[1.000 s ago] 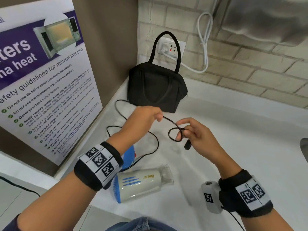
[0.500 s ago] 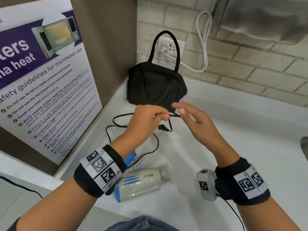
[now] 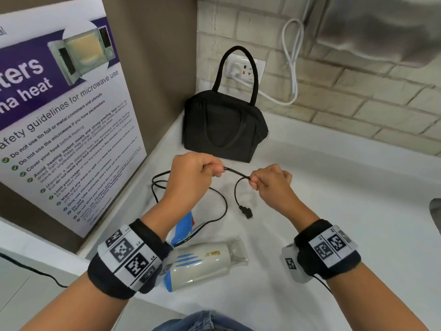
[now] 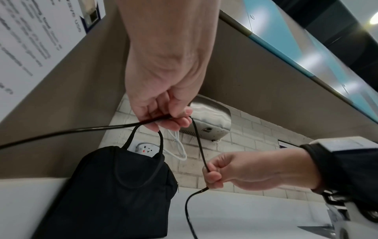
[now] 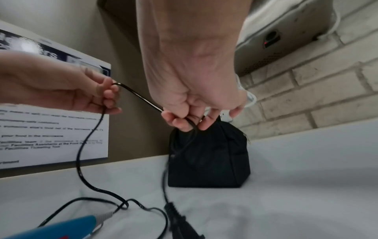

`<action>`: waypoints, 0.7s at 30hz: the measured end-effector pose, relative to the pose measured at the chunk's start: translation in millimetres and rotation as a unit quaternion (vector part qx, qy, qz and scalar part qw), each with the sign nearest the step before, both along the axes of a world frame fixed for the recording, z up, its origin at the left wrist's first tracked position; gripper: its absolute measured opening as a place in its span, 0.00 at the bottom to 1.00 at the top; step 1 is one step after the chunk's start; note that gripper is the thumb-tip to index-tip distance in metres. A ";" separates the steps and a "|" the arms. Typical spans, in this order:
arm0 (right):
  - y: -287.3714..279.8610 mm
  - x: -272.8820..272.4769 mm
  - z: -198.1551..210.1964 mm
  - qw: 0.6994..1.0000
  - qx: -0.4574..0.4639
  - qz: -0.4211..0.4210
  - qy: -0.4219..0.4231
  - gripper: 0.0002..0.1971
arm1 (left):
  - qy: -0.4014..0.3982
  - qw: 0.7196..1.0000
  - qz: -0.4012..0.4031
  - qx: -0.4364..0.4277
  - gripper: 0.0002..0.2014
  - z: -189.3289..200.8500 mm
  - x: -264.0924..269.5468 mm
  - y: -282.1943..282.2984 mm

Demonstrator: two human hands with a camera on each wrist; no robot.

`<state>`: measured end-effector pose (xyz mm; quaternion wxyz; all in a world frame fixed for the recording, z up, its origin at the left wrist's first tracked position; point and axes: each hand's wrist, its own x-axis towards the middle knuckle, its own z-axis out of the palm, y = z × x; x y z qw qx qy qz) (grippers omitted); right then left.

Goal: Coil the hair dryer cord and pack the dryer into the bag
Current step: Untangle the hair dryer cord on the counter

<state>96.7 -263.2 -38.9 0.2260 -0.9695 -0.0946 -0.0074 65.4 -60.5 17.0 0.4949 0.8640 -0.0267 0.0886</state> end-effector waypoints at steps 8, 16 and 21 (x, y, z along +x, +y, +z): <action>-19.2 11.4 -20.5 0.993 -0.106 -0.058 -0.002 0.19 | 0.026 0.999 0.022 -0.010 0.08 -5.9 -1.4 16.0; -35.4 18.6 -33.9 0.981 -0.181 -0.070 0.023 0.18 | 0.020 0.998 0.060 -0.022 0.09 -7.4 3.6 31.5; -53.2 13.8 -37.5 0.977 -0.182 -0.100 0.041 0.18 | 0.009 0.995 0.088 -0.049 0.07 -7.3 14.4 46.2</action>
